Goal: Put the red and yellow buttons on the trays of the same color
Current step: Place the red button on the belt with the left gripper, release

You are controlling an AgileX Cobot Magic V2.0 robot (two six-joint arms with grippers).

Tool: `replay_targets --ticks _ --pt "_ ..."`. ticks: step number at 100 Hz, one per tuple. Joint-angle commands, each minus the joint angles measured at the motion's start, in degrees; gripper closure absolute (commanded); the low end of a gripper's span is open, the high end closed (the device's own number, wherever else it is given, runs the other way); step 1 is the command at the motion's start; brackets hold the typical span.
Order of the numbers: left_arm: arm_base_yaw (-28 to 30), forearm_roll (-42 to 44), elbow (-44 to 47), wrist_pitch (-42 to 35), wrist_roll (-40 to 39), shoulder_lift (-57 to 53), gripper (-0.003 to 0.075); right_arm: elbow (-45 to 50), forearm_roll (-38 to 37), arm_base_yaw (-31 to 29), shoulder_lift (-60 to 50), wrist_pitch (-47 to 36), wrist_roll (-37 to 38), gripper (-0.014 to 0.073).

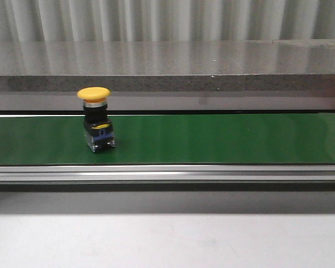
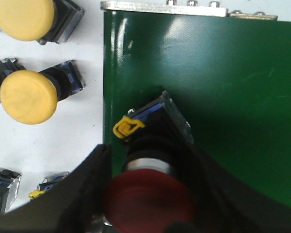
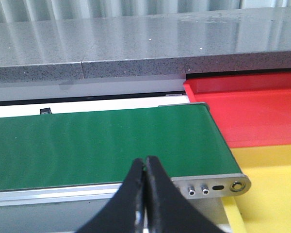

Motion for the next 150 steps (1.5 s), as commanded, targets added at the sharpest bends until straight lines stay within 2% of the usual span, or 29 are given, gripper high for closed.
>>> replay_targets --ticks 1,6,13,25,30,36,50,62,69,86,108,150 --pt "-0.3 -0.4 -1.4 2.5 -0.2 -2.1 0.0577 0.1 -0.7 0.0 -0.7 -4.4 -0.2 0.0660" --pt "-0.3 -0.8 -1.4 2.5 0.0 -1.9 0.0550 0.1 -0.7 0.0 -0.7 -4.4 -0.2 0.0660" --pt "-0.3 -2.3 -1.4 2.5 0.6 -1.6 0.0458 0.1 -0.7 0.0 -0.7 -4.4 -0.2 0.0660" --pt "-0.3 -5.4 -1.4 0.6 1.7 -1.7 0.0225 0.1 -0.7 0.0 -0.7 -4.4 -0.2 0.0660" --pt "-0.3 -6.9 -1.4 -0.6 1.7 -2.2 0.0173 0.1 -0.7 0.0 -0.7 -4.4 -0.2 0.0660" --pt "-0.3 -8.4 -1.4 -2.7 1.7 -3.3 0.0164 0.1 -0.7 0.0 -0.7 -4.4 -0.2 0.0660" --pt "-1.9 -10.7 -1.3 -6.9 2.9 -7.7 0.0204 0.1 -0.7 0.0 -0.7 -4.4 -0.2 0.0660" --pt "-5.0 -10.4 1.2 -13.8 3.5 -13.2 0.0300 0.1 -0.7 0.0 -0.7 -4.4 -0.2 0.0660" --pt "-6.9 -10.3 4.2 -17.9 3.5 -16.9 0.0404 0.1 -0.7 0.0 -0.7 -4.4 -0.2 0.0660" --pt "-11.1 -10.1 13.1 -26.5 4.4 -26.4 0.0741 0.1 -0.7 0.0 -0.7 -4.4 -0.2 0.0660" --pt "-12.5 -10.1 24.0 -32.8 4.7 -38.4 0.0740 0.1 -0.7 0.0 -0.7 -4.4 -0.2 0.0660" --pt "-12.5 -10.1 43.0 -35.0 4.8 -62.2 0.0740 0.1 -0.7 0.0 -0.7 -4.5 -0.2 0.0660"
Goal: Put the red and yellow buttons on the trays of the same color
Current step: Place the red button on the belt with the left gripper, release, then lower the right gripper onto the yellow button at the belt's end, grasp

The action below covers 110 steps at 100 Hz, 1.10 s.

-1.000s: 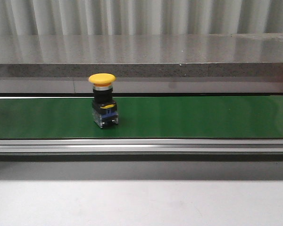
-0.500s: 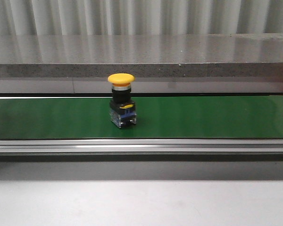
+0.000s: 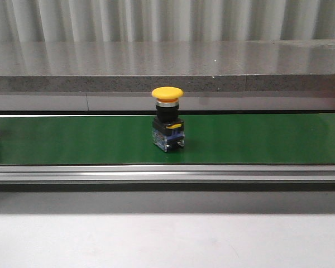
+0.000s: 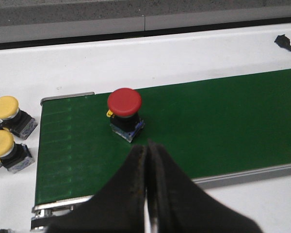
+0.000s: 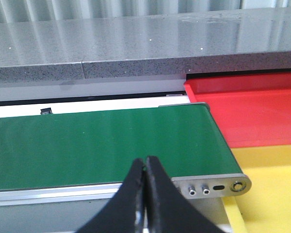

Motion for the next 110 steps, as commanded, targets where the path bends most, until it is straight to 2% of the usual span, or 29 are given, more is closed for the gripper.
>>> replay_targets --ticks 1,21,47,61,81,110 --pt "-0.5 -0.8 1.6 -4.2 0.2 -4.9 0.0740 0.1 -0.7 0.0 -0.7 -4.5 -0.2 0.0660" --pt "-0.5 -1.5 9.2 -2.8 0.2 -14.6 0.0740 0.1 -0.7 0.0 -0.7 -6.1 -0.2 0.0660" --pt "-0.5 -1.8 14.6 -1.6 0.2 -24.3 0.0740 -2.0 -0.7 0.4 -0.4 -9.7 -0.2 0.0660" --pt "-0.5 -1.8 14.9 -1.6 0.2 -26.8 0.0740 -8.8 -0.6 0.4 2.3 -1.2 -0.2 0.0660" --pt "-0.5 -1.8 14.9 -1.3 0.2 -26.8 0.0740 -21.3 1.4 0.4 12.8 15.2 -0.2 0.0660" --pt "-0.5 -1.8 14.9 -1.4 0.2 -26.8 0.0740 -34.7 2.3 0.7 29.2 21.4 -0.7 0.0660"
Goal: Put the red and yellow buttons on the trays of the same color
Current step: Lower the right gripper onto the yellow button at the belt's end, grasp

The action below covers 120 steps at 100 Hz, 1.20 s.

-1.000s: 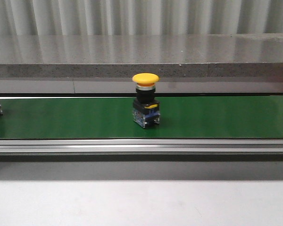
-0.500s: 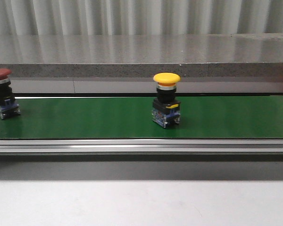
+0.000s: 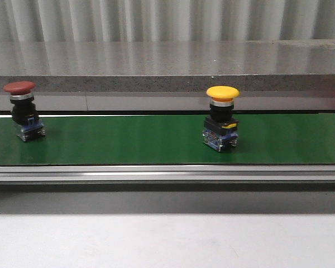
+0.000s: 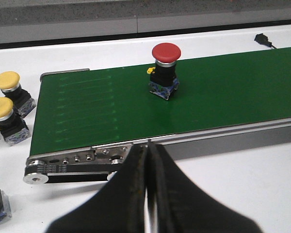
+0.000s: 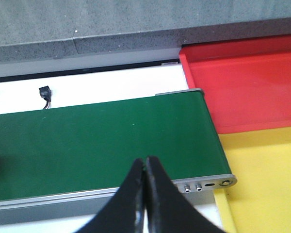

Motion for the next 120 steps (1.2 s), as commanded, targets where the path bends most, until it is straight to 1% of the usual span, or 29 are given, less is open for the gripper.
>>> replay_targets --ticks 1,14,19,24,31,35,36,38,39,43,48,53,64,76,94,104,120 --pt "-0.5 -1.0 -1.5 -3.8 0.1 0.5 0.0740 -5.9 -0.1 0.6 5.4 -1.1 -0.8 0.0660" --pt "-0.5 -1.0 -1.5 -3.8 0.1 0.5 0.0740 -10.5 -0.1 3.8 11.2 1.1 -4.2 0.0651" --pt "-0.5 -1.0 -1.5 -3.8 0.1 0.5 0.0740 -12.1 0.0 5.3 13.3 2.0 -4.5 0.0621" --pt "-0.5 -1.0 -1.5 -3.8 0.1 0.5 0.0740 -13.7 0.1 7.0 15.8 3.2 -4.5 0.0564" --pt "-0.5 -1.0 -1.5 -3.8 0.1 0.5 0.0740 -16.0 0.4 9.1 18.9 4.9 -4.6 0.0429" --pt "-0.5 -1.0 -1.5 -3.8 0.1 0.5 0.0740 -17.5 0.4 10.2 20.3 6.0 -4.6 0.0323" --pt "-0.5 -1.0 -1.5 -3.8 0.1 0.5 0.0740 -17.9 0.4 10.6 20.9 6.4 -4.6 0.0284" --pt "-0.5 -1.0 -1.5 -3.8 0.1 0.5 0.0740 -18.4 0.4 11.3 21.7 7.0 -4.6 0.0245" --pt "-0.5 -1.0 -1.5 -3.8 0.1 0.5 0.0740 -18.9 0.4 11.5 21.9 7.2 -4.7 0.0206" --pt "-0.5 -1.0 -1.5 -3.8 0.1 0.5 0.0740 -20.1 0.4 12.8 23.7 8.0 -4.8 0.0096" --pt "-0.5 -1.0 -1.5 -3.8 0.1 0.5 0.0740 -21.6 0.4 14.1 25.6 8.9 -5.2 0.0000" --pt "-0.5 -1.0 -1.5 -3.8 0.1 0.5 0.0740 -23.2 0.4 15.2 27.6 10.2 -5.3 -0.0050" --pt "-0.5 -1.0 -1.5 -3.8 0.1 0.5 0.0740 -27.6 0.4 17.1 32.6 15.0 -5.4 -0.0050" --pt "-0.5 -1.0 -1.5 -3.8 0.1 0.5 0.0740 -32.4 1.3 18.1 38.2 21.2 -8.2 -0.0050" --pt "-0.5 -1.0 -1.5 -3.8 0.1 0.5 0.0740 -38.4 8.8 18.3 47.3 31.9 -20.1 -0.0050" --pt "-0.5 -1.0 -1.5 -3.8 0.1 0.5 0.0740 -40.8 11.8 18.3 51.6 32.6 -23.2 -0.0050" --pt "-0.5 -1.0 -1.5 -3.8 0.1 0.5 0.0740 -43.0 11.8 18.3 56.8 29.5 -23.7 -0.0050"
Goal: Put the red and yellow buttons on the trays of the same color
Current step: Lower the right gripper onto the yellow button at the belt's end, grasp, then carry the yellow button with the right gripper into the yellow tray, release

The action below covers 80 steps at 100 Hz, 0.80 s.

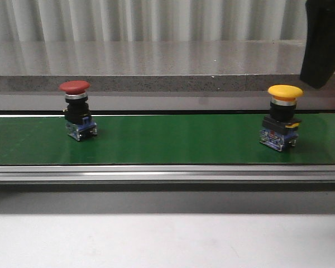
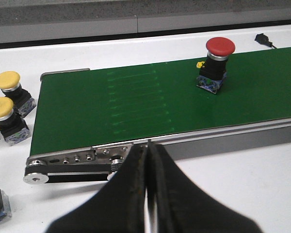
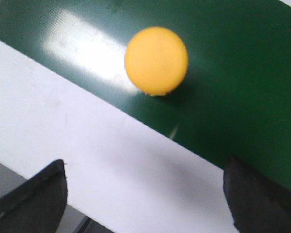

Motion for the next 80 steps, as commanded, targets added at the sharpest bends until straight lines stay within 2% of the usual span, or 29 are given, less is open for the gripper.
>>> replay_targets --ticks 1,9,18,32,44,51,66,80 --pt "-0.5 -0.9 -1.5 -3.8 0.1 0.5 0.0740 -2.7 0.9 0.0 0.8 -3.1 -1.4 -0.0050" --pt "-0.5 -0.9 -1.5 -3.8 0.1 0.5 0.0740 -3.0 0.7 0.0 2.6 -6.2 -2.1 -0.0047" --pt "-0.5 -0.9 -1.5 -3.8 0.1 0.5 0.0740 -3.2 -1.3 0.0 5.0 -8.7 -3.0 0.0007" --pt "-0.5 -0.9 -1.5 -3.8 0.1 0.5 0.0740 -3.2 -2.6 -0.6 8.2 -10.6 -3.0 0.0165" --pt "-0.5 -0.9 -1.5 -3.8 0.1 0.5 0.0740 -3.2 -2.6 -1.5 9.4 -10.5 -3.0 0.0340" --pt "-0.5 -0.9 -1.5 -3.8 0.1 0.5 0.0740 -3.2 -2.6 -1.7 9.3 -11.0 -3.0 0.0402" --pt "-0.5 -0.9 -1.5 -3.8 0.1 0.5 0.0740 -3.2 -2.6 -2.0 7.5 -11.7 -2.9 0.0422" --pt "-0.5 -0.9 -1.5 -3.8 0.1 0.5 0.0740 -3.2 -2.9 -4.8 4.3 -12.2 -0.9 0.0422"
